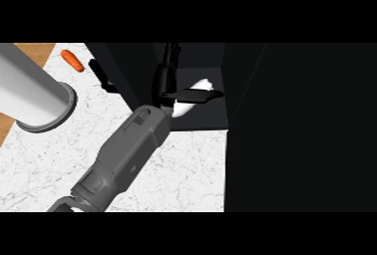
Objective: Pick up the bottled water, place it into the cabinet and close the cabinet
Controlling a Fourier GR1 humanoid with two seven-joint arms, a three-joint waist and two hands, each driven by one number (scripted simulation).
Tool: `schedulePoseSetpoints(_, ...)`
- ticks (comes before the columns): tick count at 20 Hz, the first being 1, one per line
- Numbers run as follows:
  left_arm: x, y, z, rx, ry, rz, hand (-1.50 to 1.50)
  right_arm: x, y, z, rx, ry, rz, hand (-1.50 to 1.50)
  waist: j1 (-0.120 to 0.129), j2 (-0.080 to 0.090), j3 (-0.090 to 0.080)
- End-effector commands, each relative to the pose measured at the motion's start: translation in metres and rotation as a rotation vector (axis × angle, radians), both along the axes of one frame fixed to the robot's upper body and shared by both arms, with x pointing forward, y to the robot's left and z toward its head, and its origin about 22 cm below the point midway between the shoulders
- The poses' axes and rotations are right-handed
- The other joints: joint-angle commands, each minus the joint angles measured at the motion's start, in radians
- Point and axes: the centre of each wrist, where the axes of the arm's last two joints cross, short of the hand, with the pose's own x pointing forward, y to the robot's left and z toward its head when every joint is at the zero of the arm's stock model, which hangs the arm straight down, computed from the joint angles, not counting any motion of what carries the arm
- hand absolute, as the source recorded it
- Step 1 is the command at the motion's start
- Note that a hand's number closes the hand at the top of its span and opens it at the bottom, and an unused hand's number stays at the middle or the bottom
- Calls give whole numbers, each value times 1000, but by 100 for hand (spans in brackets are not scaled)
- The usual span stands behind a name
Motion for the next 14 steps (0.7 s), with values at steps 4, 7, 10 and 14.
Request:
schedulePoseSetpoints(4, -59, -16, -24, -62, 22, -81, -150, -7, 20, 21, -31, -28, -17, -150, 29, -2, 1)
schedulePoseSetpoints(7, -94, -18, -39, -105, 29, -77, -150, -8, 23, 17, -22, -33, -6, -150, 35, -3, 1)
schedulePoseSetpoints(10, -122, -14, -55, -129, 14, -86, -150, -14, 20, 32, -51, -32, -4, -150, 29, -1, 0)
schedulePoseSetpoints(14, -150, -5, -50, -174, 40, -147, -150, -18, 17, 37, -64, -36, 9, -150, 25, -1, 0)
